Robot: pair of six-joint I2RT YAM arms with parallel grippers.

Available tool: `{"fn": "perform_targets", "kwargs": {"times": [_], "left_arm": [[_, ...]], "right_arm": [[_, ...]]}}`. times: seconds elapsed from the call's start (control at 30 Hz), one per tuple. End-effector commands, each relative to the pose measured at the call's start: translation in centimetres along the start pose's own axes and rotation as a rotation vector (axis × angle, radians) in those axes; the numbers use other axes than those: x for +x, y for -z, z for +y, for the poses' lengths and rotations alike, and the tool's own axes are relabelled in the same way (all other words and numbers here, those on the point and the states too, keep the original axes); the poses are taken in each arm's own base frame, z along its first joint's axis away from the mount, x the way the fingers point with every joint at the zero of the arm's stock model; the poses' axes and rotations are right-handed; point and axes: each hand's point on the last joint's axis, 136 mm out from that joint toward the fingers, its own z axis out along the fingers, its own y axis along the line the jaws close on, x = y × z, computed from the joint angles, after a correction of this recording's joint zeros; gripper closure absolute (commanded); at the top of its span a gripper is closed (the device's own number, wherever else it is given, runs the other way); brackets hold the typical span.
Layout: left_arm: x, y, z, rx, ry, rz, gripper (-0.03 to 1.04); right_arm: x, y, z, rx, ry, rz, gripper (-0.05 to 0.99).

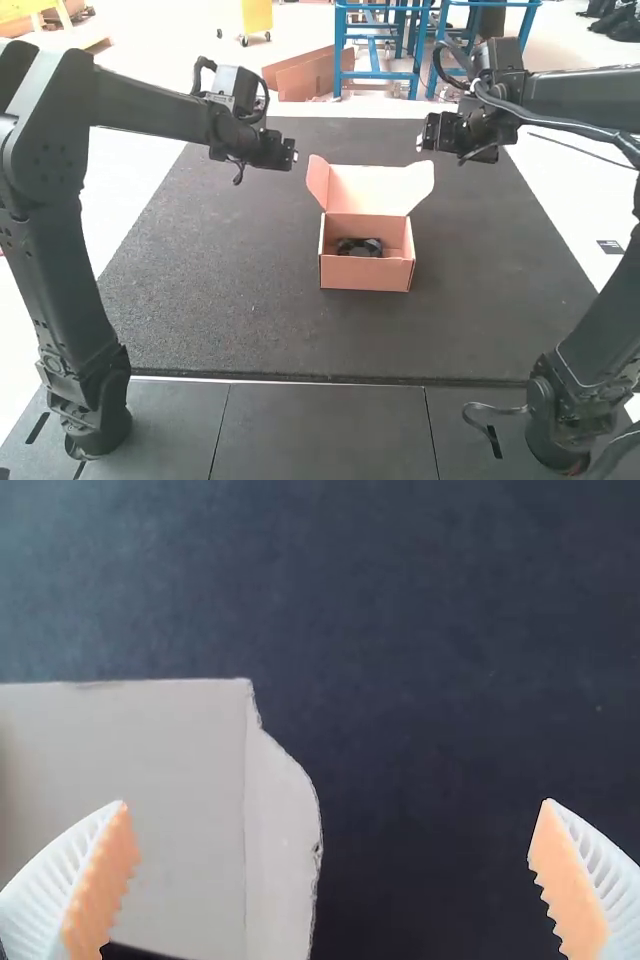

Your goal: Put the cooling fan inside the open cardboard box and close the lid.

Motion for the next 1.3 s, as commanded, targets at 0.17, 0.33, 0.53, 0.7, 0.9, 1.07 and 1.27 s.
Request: {"fn": "perform_targets", "kwargs": {"times": [0.17, 0.33, 0.53, 0.7, 0.9, 1.07, 1.27], "left_arm": [[-0.9, 0.2, -4.9, 0.147, -0.014, -0.007, 0.05], [-0.7, 0.2, -5.6, 0.164, -0.016, 0.003, 0.05], [-0.6, 0.2, -5.8, 0.174, -0.016, 0.004, 0.05], [-0.7, 0.1, -5.9, 0.179, -0.016, -0.002, 0.05], [-1.0, 0.1, -6.0, 0.18, -0.015, -0.005, 0.05], [-1.4, 0.1, -5.9, 0.179, -0.014, -0.011, 0.05], [-1.4, 0.1, -6.0, 0.18, -0.015, -0.011, 0.05]], "right_arm": [[-0.6, 0.4, -0.7, -0.023, -0.038, 0.013, 0.03], [0.1, 0.2, -0.1, -0.056, -0.044, 0.052, 0.03], [0.4, -0.1, 0.2, -0.077, -0.068, 0.079, 0.08], [0.7, -0.6, 0.2, -0.077, -0.079, 0.093, 0.14], [1.1, -1.0, 0.7, -0.096, -0.083, 0.108, 0.26], [1.5, -1.3, 0.9, -0.106, -0.091, 0.122, 0.32], [1.8, -1.7, 1.1, -0.119, -0.093, 0.134, 0.4]]}}
